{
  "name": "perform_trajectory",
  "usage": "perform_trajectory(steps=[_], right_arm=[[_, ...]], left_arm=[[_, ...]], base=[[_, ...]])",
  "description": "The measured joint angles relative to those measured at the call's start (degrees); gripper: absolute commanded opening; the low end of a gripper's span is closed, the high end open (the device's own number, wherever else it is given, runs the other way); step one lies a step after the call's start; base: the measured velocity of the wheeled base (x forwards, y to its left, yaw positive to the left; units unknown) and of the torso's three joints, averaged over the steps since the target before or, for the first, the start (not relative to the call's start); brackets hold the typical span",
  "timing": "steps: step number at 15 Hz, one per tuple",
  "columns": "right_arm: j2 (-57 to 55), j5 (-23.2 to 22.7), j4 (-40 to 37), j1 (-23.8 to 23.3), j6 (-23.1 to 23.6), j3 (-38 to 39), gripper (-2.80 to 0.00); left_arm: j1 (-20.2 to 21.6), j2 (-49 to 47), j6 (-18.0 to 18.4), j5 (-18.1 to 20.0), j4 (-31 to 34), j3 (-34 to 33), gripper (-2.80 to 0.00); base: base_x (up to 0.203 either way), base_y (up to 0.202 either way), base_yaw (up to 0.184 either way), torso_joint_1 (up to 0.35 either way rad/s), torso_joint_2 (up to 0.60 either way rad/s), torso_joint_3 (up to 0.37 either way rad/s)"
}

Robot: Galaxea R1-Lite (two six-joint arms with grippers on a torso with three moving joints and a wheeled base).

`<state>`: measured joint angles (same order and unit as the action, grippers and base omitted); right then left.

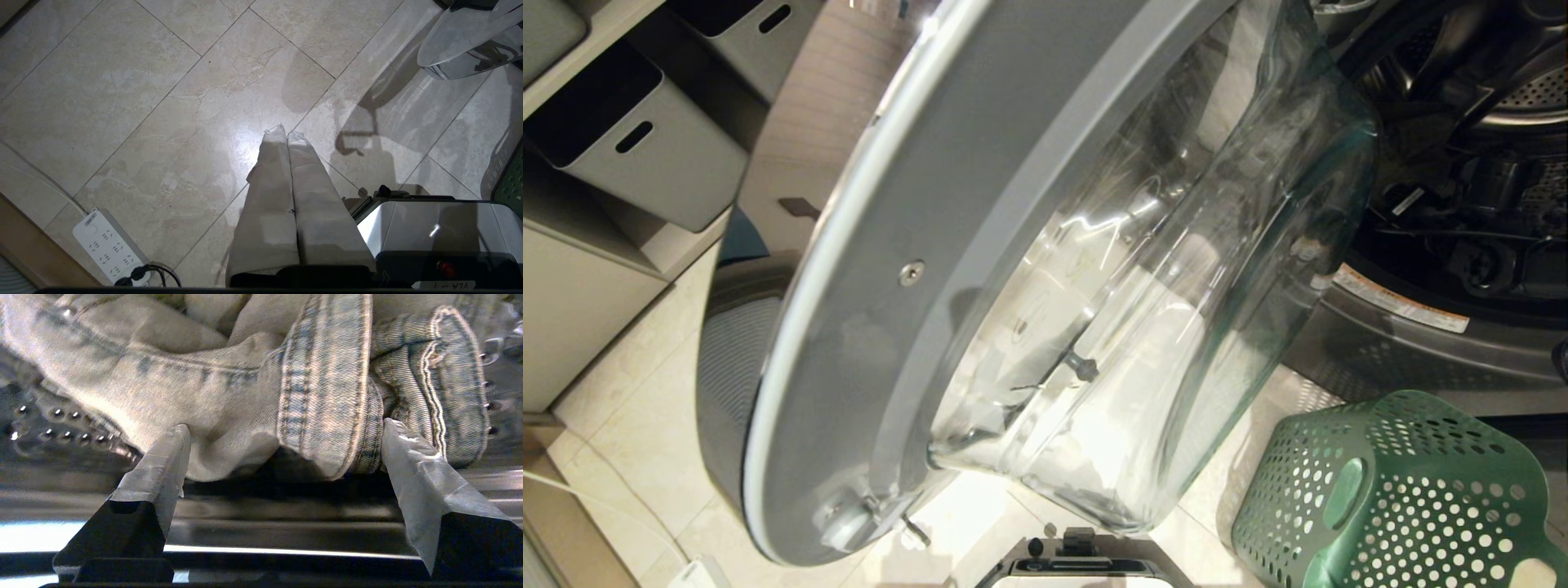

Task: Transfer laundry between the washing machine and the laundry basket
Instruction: Pick a cloth and place it into the basket

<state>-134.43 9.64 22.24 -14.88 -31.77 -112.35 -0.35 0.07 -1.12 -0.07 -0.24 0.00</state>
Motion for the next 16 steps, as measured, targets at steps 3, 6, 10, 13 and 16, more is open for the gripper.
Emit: perform_trajectory(steps=[3, 6, 10, 13, 16], right_arm=[[0.06, -0.13, -0.11, 0.2, 0.0, 0.06, -2.8], [0.21, -0.69, -0.28, 0.26, -0.01, 0.06, -2.8], [0.73, -0.85, -0.45, 0.34, 0.04, 0.09, -2.8], [2.07, -0.88, -0.6, 0.33, 0.13, 0.11, -2.8], [3.93, -0.63, -0.92, 0.3, 0.11, 0.28, -2.8]], left_arm=[[0.0, 0.0, 0.0, 0.0, 0.0, 0.0, -2.8], [0.0, 0.0, 0.01, 0.0, 0.0, 0.0, -2.8], [0.0, 0.0, 0.01, 0.0, 0.0, 0.0, -2.8], [0.0, 0.0, 0.02, 0.0, 0.0, 0.0, -2.8], [0.0, 0.0, 0.02, 0.0, 0.0, 0.0, -2.8]], base=[[0.0, 0.0, 0.0, 0.0, 0.0, 0.0], [0.0, 0.0, 0.0, 0.0, 0.0, 0.0], [0.0, 0.0, 0.0, 0.0, 0.0, 0.0], [0.0, 0.0, 0.0, 0.0, 0.0, 0.0], [0.0, 0.0, 0.0, 0.0, 0.0, 0.0]])
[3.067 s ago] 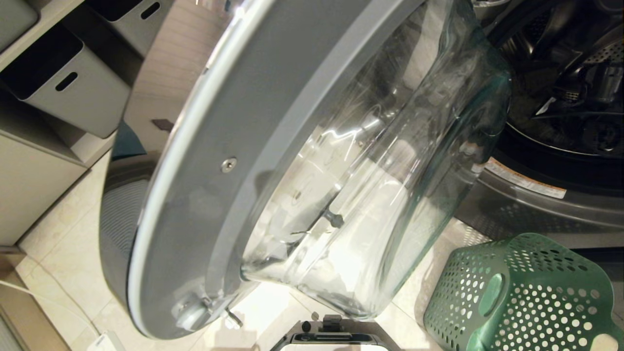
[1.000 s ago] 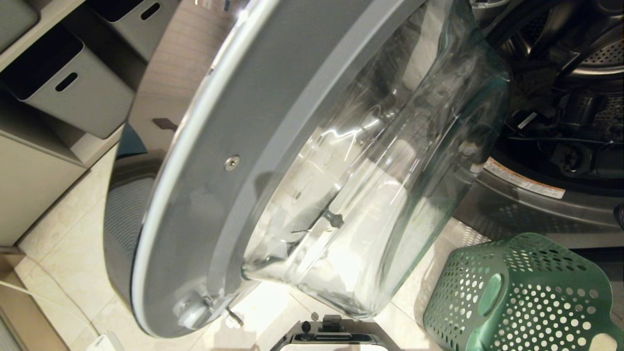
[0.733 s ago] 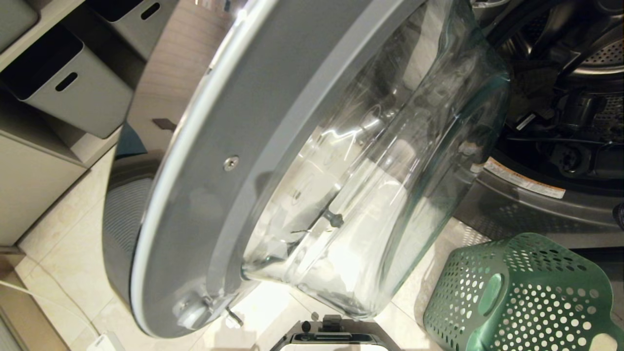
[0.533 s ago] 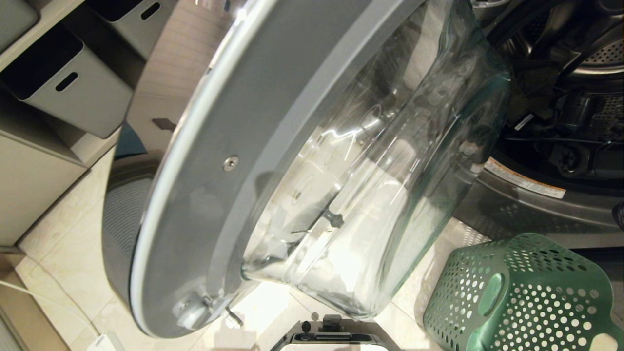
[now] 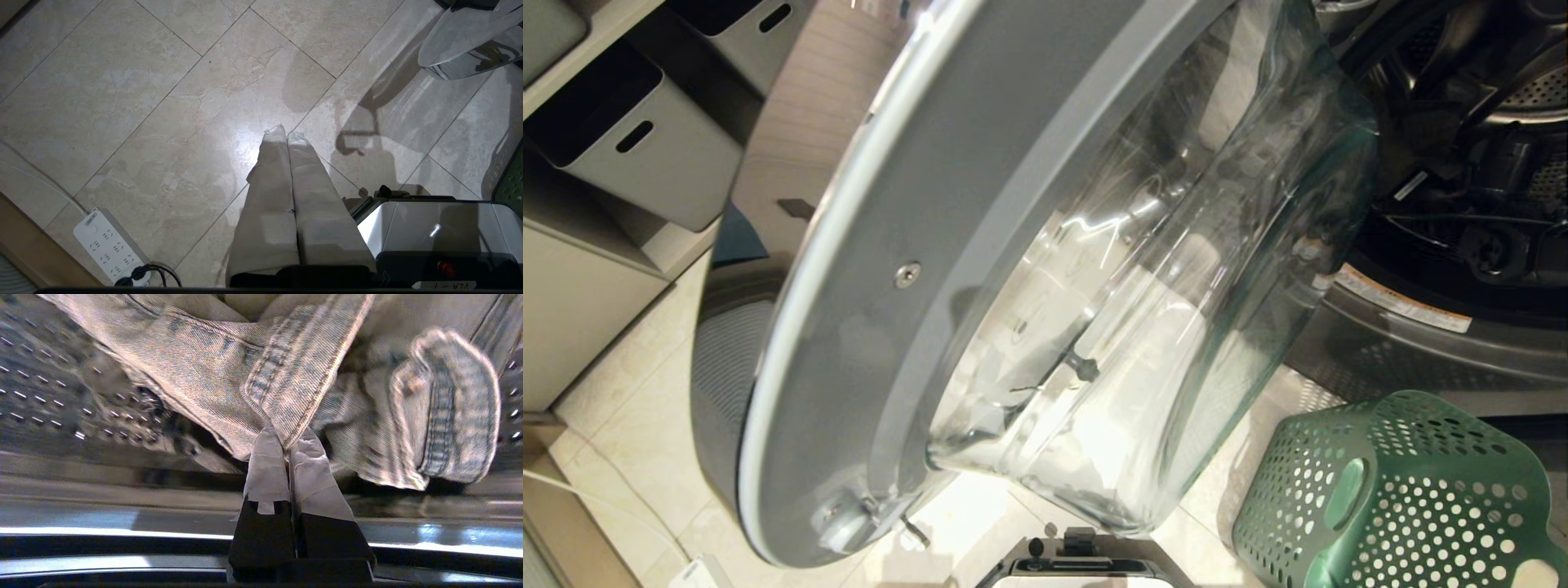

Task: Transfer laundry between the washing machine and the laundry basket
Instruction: Pick a cloth and place it into the basket

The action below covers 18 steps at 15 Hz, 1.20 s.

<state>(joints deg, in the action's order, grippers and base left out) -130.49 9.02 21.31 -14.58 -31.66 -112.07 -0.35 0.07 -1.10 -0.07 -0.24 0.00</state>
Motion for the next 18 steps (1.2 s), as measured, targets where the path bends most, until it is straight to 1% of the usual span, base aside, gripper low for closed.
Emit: perform_trajectory(steps=[4, 6, 9, 15, 18], right_arm=[[4.03, 1.01, -0.67, 0.0, 0.11, 2.28, -2.8], [6.76, 1.94, -0.84, 0.0, 0.23, 4.12, -2.8], [11.78, 2.06, -1.22, 0.0, 0.4, 8.2, -2.8], [25.06, 2.55, -1.2, 0.06, 0.71, 21.62, -2.8], [30.88, 2.57, -1.0, 0.09, 2.42, 30.12, -2.8]], left_arm=[[0.0, 0.0, -0.02, 0.0, 0.0, 0.0, -2.8], [0.0, 0.0, -0.02, 0.0, 0.0, 0.0, -2.8], [0.0, 0.0, -0.02, 0.0, 0.0, 0.0, -2.8], [0.0, 0.0, -0.02, 0.0, 0.0, 0.0, -2.8], [0.0, 0.0, -0.02, 0.0, 0.0, 0.0, -2.8]], base=[[0.0, 0.0, 0.0, 0.0, 0.0, 0.0], [0.0, 0.0, 0.0, 0.0, 0.0, 0.0], [0.0, 0.0, 0.0, 0.0, 0.0, 0.0], [0.0, 0.0, 0.0, 0.0, 0.0, 0.0], [0.0, 0.0, 0.0, 0.0, 0.0, 0.0]])
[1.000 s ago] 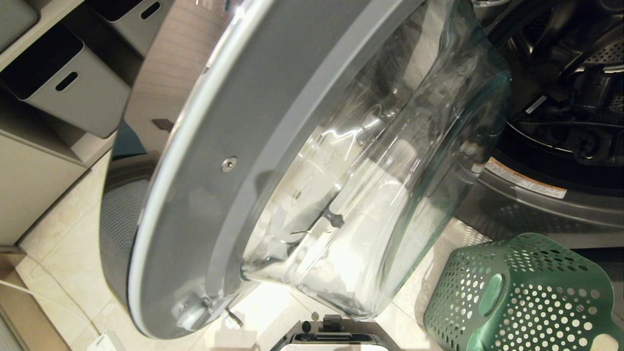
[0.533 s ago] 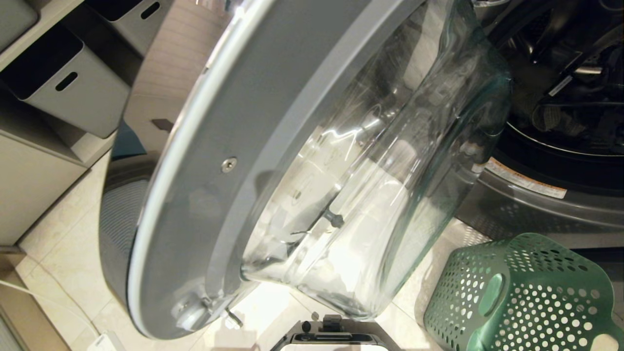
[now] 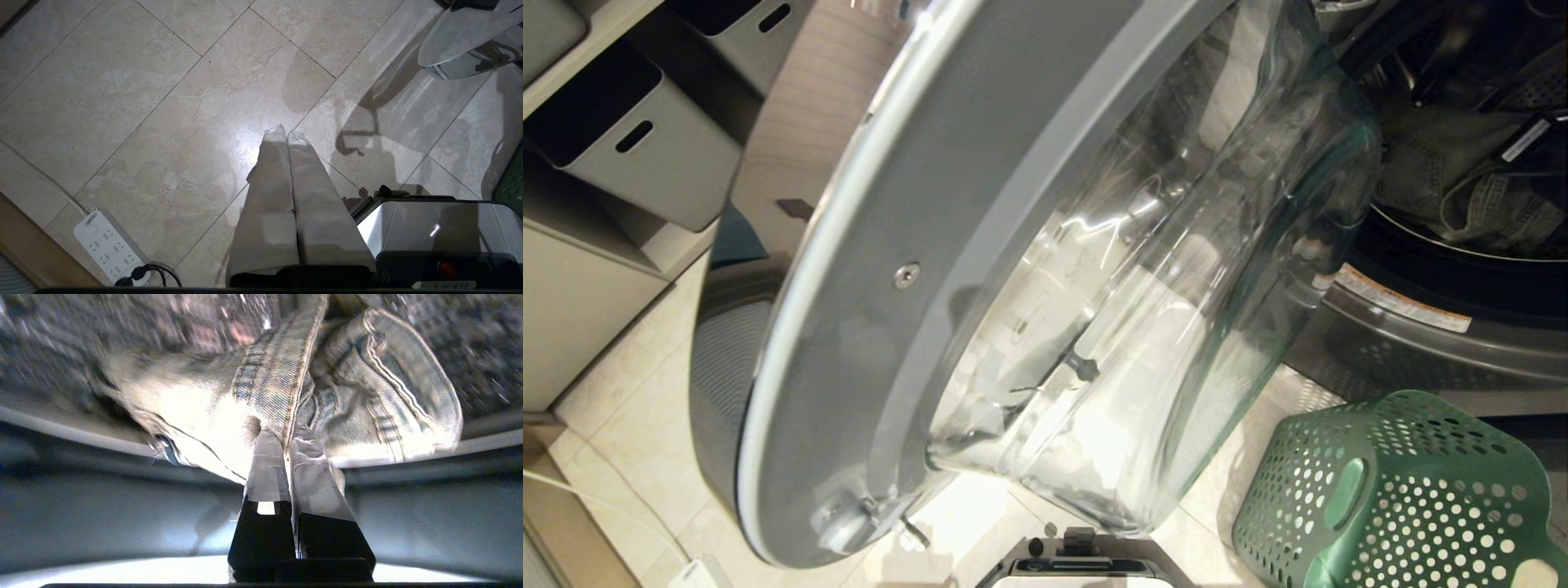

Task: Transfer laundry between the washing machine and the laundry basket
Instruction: Pick a cloth and place it into the basket

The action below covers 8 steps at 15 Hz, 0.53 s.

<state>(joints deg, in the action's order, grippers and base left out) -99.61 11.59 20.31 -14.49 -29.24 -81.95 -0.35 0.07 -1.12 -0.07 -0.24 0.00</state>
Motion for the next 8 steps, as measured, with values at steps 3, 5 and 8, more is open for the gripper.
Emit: perform_trajectory(steps=[3, 5, 8], right_arm=[[3.61, -0.46, -0.06, 0.0, 1.22, 4.89, -2.8], [5.79, -0.63, -0.13, 0.04, 1.37, 7.45, -2.8], [9.86, -1.1, -0.74, 0.47, 3.85, 13.97, -2.8]], left_arm=[[0.0, 0.0, 0.01, 0.0, 0.01, 0.0, -2.8], [0.0, 0.0, 0.0, 0.0, 0.02, 0.0, -2.8], [0.0, 0.0, 0.0, 0.0, 0.0, 0.0, -2.8]], base=[[0.0, 0.0, 0.0, 0.0, 0.0, 0.0], [0.0, 0.0, 0.0, 0.0, 0.0, 0.0], [0.0, 0.0, 0.0, 0.0, 0.0, 0.0]])
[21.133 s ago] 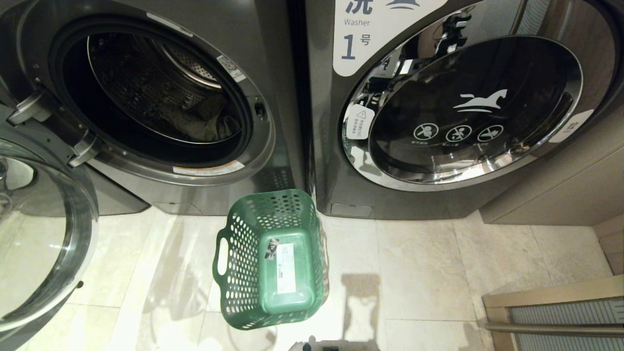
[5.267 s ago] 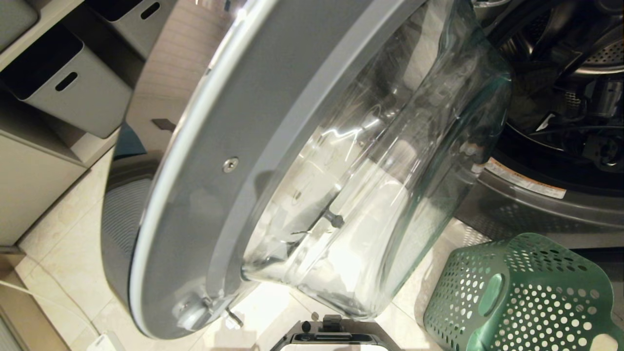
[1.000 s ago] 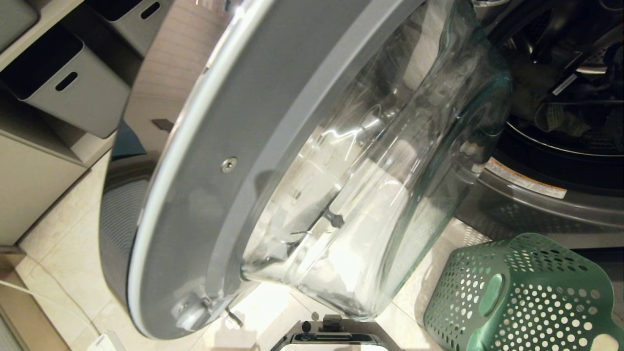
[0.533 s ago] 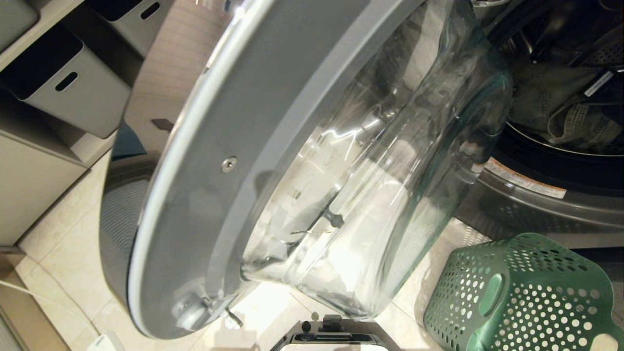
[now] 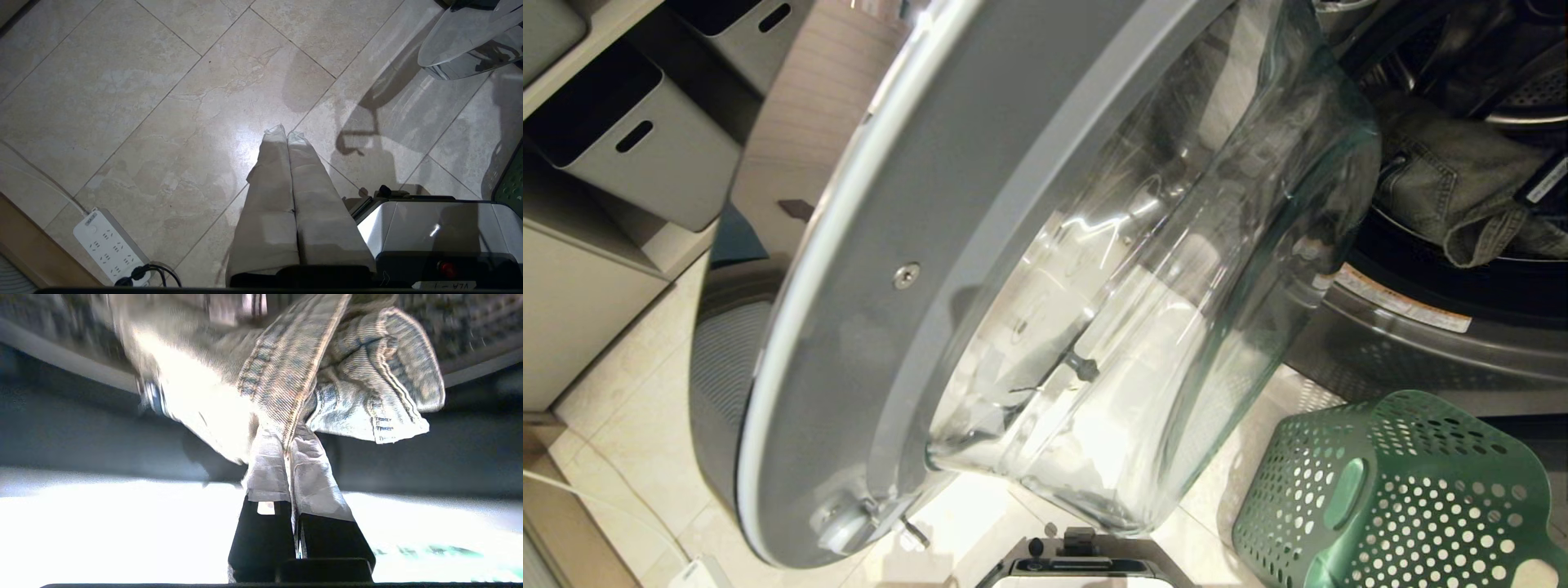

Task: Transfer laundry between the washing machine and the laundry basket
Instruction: Pick a cloth and place it into the basket

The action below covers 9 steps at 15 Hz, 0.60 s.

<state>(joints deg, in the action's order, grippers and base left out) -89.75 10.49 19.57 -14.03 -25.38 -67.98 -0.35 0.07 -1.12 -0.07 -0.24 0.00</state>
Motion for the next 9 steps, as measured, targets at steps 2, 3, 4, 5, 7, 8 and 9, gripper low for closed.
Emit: perform_trajectory(steps=[2, 3, 4, 5, 7, 8, 9], right_arm=[[3.47, -0.82, -0.39, 0.99, 2.73, 5.13, -2.8], [5.31, -0.99, -0.65, 1.42, 3.38, 6.92, -2.8], [7.21, -1.1, -1.54, 1.79, 3.65, 8.18, -2.8], [9.0, -1.21, -2.99, 2.09, 3.7, 9.01, -2.8], [12.9, -1.27, -6.29, 2.63, 3.74, 9.91, -2.8], [14.72, -1.26, -7.24, 2.84, 3.87, 10.3, -2.8], [16.61, -1.23, -7.86, 2.92, 4.0, 10.92, -2.8]], left_arm=[[0.0, 0.0, 0.0, 0.0, 0.02, 0.0, -2.8], [0.0, 0.0, 0.01, 0.0, 0.0, 0.0, -2.8], [0.0, 0.0, 0.02, 0.0, 0.0, 0.0, -2.8], [0.0, 0.0, 0.02, 0.0, 0.02, 0.0, -2.8], [0.01, 0.0, 0.0, 0.0, 0.0, 0.0, -2.8], [0.0, 0.0, 0.0, 0.0, 0.0, 0.0, -2.8], [0.0, 0.0, 0.0, 0.0, 0.01, 0.0, -2.8]], base=[[0.0, 0.0, 0.0, 0.0, 0.0, 0.0], [0.0, 0.0, 0.0, 0.0, 0.0, 0.0], [0.0, 0.0, 0.0, 0.0, 0.0, 0.0], [0.0, 0.0, 0.0, 0.0, 0.0, 0.0], [0.0, 0.0, 0.0, 0.0, 0.0, 0.0], [0.0, 0.0, 0.0, 0.0, 0.0, 0.0], [0.0, 0.0, 0.0, 0.0, 0.0, 0.0]])
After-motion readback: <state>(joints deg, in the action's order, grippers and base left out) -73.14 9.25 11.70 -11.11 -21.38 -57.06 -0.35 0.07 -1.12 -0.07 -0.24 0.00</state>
